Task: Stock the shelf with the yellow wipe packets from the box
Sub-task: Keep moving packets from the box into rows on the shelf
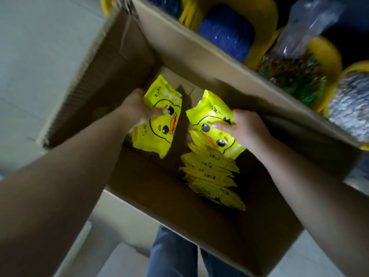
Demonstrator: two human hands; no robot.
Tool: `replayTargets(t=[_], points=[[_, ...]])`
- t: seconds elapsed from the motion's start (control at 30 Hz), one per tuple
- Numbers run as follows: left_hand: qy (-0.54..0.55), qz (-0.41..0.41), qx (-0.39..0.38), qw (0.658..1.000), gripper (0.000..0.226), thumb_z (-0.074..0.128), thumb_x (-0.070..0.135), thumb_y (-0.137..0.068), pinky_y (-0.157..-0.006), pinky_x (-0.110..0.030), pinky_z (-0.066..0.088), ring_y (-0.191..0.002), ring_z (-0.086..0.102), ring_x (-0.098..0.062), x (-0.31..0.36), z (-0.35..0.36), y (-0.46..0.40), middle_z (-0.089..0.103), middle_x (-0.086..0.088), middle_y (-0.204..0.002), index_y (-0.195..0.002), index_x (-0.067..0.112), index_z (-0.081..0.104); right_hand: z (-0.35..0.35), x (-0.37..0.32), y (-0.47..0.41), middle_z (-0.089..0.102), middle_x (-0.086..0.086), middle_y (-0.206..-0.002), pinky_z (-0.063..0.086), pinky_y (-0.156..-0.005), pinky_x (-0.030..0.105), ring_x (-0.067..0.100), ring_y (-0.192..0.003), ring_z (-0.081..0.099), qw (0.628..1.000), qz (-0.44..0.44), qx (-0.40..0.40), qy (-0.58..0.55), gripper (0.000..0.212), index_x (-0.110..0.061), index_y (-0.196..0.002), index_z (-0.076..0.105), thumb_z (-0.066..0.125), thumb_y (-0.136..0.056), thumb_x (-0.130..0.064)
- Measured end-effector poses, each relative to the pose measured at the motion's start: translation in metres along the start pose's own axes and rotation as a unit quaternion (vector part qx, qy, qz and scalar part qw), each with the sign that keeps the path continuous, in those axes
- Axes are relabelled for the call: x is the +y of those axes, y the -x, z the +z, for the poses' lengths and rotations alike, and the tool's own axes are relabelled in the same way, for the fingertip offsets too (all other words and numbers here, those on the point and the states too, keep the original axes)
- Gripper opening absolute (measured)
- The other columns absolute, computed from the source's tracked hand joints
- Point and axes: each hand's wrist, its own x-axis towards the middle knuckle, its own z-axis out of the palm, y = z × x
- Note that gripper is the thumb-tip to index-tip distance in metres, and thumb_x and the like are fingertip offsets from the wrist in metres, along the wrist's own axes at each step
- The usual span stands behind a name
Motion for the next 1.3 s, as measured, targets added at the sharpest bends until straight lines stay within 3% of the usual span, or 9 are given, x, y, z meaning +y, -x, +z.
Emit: replayTargets(t=[0.17, 0.4, 0.5, 0.6, 0.73, 0.9, 1.0, 1.17, 1.3], points=[[0.233, 0.014, -0.097, 0.968, 0.057, 0.072, 0.023, -0.068, -0.086, -0.048, 0.052, -0.097, 0.065, -0.027, 0.007, -0.043, 0.089, 0.066, -0.013, -0.112, -0.122, 0.011, 0.055, -0.074, -0.039, 0.057, 0.069, 0.010, -0.079, 0.050, -0.066, 0.034, 0.026, -0.077, 0.064, 0.993, -0.030, 0.012, -0.112, 0.073, -0.002, -0.087, 0.066, 0.055, -0.065, -0.071], [0.317, 0.114, -0.113, 0.935, 0.030, 0.061, -0.002, -0.079, -0.055, -0.027, 0.056, -0.071, 0.071, -0.013, 0.017, -0.065, 0.218, 0.074, 0.001, -0.082, -0.104, 0.015, 0.060, -0.174, -0.081, 0.164, 0.056, 0.001, -0.064, 0.038, -0.065, 0.028, 0.021, -0.075, 0.055, 0.985, 0.000, 0.052, -0.162, 0.036, -0.013, -0.069, 0.057, 0.063, -0.081, -0.045], [0.344, 0.114, -0.100, 0.926, 0.034, 0.064, 0.002, -0.079, -0.056, -0.032, 0.058, -0.070, 0.071, -0.017, 0.016, -0.060, 0.256, 0.071, -0.008, -0.096, -0.111, 0.010, 0.059, -0.187, -0.088, 0.212, 0.069, 0.015, -0.086, 0.049, -0.078, 0.037, 0.029, -0.087, 0.063, 0.973, 0.031, 0.078, -0.215, 0.042, -0.004, -0.089, 0.068, 0.064, -0.080, -0.045], [0.373, 0.123, -0.108, 0.913, 0.024, 0.064, 0.006, -0.080, -0.056, -0.032, 0.058, -0.065, 0.070, -0.016, 0.017, -0.051, 0.287, 0.073, -0.004, -0.081, -0.103, 0.012, 0.061, -0.196, -0.094, 0.264, 0.063, -0.001, -0.073, 0.040, -0.070, 0.029, 0.022, -0.080, 0.058, 0.962, 0.058, 0.100, -0.247, 0.028, -0.013, -0.081, 0.064, 0.063, -0.082, -0.042], [0.372, 0.125, -0.142, 0.909, 0.020, 0.065, 0.009, -0.081, -0.060, -0.036, 0.059, -0.065, 0.070, -0.017, 0.019, -0.047, 0.322, 0.073, -0.002, -0.074, -0.101, 0.014, 0.062, -0.200, -0.100, 0.326, 0.059, -0.002, -0.070, 0.038, -0.065, 0.026, 0.014, -0.072, 0.053, 0.949, 0.078, 0.136, -0.272, 0.022, -0.018, -0.076, 0.065, 0.062, -0.084, -0.038], [0.321, 0.179, -0.148, 0.918, 0.012, 0.067, 0.009, -0.081, -0.047, -0.028, 0.055, -0.054, 0.068, -0.014, 0.030, -0.059, 0.353, 0.071, 0.000, -0.065, -0.088, 0.017, 0.061, -0.201, -0.101, 0.373, 0.066, 0.003, -0.080, 0.049, -0.081, 0.035, 0.022, -0.083, 0.062, 0.921, 0.113, 0.188, -0.322, 0.017, -0.021, -0.081, 0.067, 0.063, -0.084, -0.037], [0.310, 0.213, -0.141, 0.916, 0.014, 0.067, 0.008, -0.079, -0.054, -0.032, 0.056, -0.057, 0.069, -0.014, 0.035, -0.066, 0.370, 0.072, 0.001, -0.065, -0.085, 0.019, 0.062, -0.209, -0.098, 0.390, 0.064, -0.004, -0.070, 0.048, -0.070, 0.029, 0.015, -0.071, 0.060, 0.922, 0.101, 0.203, -0.313, 0.023, -0.023, -0.068, 0.060, 0.061, -0.085, -0.039], [0.261, 0.262, -0.127, 0.920, 0.036, 0.081, 0.018, -0.062, -0.080, -0.049, 0.054, -0.086, 0.069, -0.030, 0.054, -0.091, 0.398, 0.072, -0.010, -0.095, -0.094, 0.020, 0.065, -0.240, -0.094, 0.405, 0.058, -0.007, -0.068, 0.038, -0.062, 0.027, 0.016, -0.072, 0.055, 0.934, 0.078, 0.229, -0.262, 0.021, -0.026, -0.074, 0.058, 0.057, -0.087, -0.042], [0.214, 0.300, -0.095, 0.925, 0.039, 0.077, 0.020, -0.066, -0.074, -0.042, 0.056, -0.084, 0.069, -0.028, 0.084, -0.102, 0.426, 0.072, -0.012, -0.097, -0.102, 0.013, 0.065, -0.281, -0.085, 0.415, 0.058, -0.003, -0.071, 0.038, -0.062, 0.028, 0.019, -0.076, 0.055, 0.936, 0.053, 0.256, -0.237, 0.025, -0.025, -0.069, 0.056, 0.058, -0.086, -0.043]])
